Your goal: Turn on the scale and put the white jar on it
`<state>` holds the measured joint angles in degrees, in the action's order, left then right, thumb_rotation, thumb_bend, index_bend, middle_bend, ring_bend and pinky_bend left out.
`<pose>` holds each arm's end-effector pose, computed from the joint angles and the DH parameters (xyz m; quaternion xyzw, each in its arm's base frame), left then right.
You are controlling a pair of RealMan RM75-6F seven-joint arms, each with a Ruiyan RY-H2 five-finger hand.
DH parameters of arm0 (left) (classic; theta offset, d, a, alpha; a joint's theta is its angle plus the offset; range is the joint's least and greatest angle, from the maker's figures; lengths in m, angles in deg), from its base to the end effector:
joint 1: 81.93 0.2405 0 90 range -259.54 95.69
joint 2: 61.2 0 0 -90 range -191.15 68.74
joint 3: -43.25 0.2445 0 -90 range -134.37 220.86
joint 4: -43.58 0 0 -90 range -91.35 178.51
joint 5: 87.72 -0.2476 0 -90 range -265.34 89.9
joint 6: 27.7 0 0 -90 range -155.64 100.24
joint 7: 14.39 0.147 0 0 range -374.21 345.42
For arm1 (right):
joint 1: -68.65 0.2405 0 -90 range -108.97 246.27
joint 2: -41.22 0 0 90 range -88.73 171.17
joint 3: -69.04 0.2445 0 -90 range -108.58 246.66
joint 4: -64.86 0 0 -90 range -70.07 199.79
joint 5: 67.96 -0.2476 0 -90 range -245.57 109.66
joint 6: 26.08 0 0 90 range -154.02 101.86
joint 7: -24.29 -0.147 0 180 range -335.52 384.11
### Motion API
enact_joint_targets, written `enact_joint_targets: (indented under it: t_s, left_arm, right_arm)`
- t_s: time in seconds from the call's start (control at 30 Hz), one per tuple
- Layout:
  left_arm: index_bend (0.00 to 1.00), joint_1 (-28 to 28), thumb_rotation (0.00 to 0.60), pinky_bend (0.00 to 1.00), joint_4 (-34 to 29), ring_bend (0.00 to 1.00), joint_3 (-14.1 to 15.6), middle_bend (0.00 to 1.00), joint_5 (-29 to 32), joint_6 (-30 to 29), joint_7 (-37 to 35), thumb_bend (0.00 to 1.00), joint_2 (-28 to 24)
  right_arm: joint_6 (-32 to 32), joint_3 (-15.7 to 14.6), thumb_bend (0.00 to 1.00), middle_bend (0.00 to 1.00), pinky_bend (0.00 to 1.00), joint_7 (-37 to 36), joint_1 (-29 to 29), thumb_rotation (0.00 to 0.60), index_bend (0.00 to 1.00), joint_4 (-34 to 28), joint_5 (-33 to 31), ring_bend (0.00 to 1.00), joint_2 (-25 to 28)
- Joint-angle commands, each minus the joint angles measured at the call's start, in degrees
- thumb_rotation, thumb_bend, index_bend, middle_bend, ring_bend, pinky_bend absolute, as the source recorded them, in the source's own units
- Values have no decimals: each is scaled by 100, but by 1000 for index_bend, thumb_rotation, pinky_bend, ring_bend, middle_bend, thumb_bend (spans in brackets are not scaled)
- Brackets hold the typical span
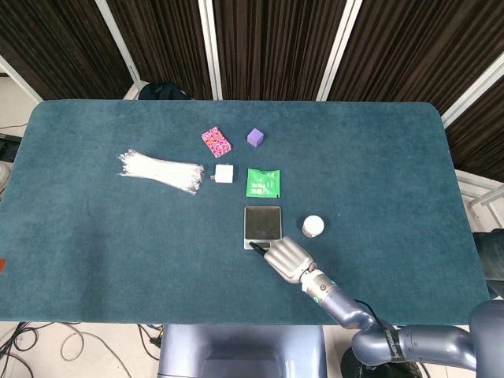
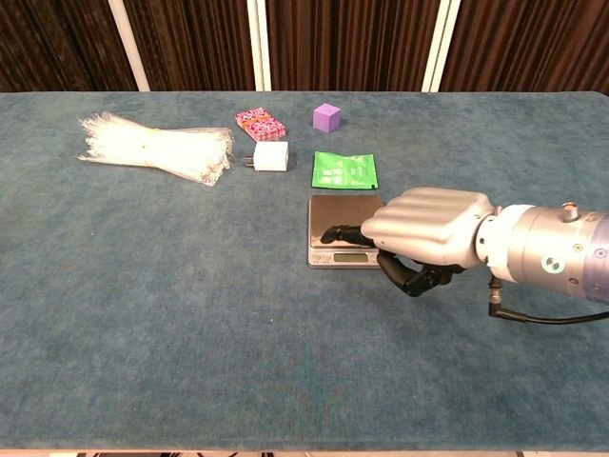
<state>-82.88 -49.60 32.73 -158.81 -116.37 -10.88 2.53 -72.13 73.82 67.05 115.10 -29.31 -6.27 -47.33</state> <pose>-0.3453 0.1887 0.1631 -0.4654 -0.3910 -0.3627 0.7064 -0.1028 -0.2855 -0.0959 0.8766 -0.2420 0.2558 0.3279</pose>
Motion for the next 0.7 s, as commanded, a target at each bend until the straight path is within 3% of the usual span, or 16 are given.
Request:
enact_joint_targets:
  t_s: [0.03,0.7]
  left_arm:
    - [0,-8,600,0,6,0,-3,0,9,9,13,118,6]
    - [0,-13,600,0,16,0,-22,0,27,-29,72,117,33]
  right_arm:
    - [6,-20,966,768,958,26,67,600,0,76,-63,829,-94]
    - [-19,-174,966,768,1000,-51,299,600,0,385,-169,829,-331]
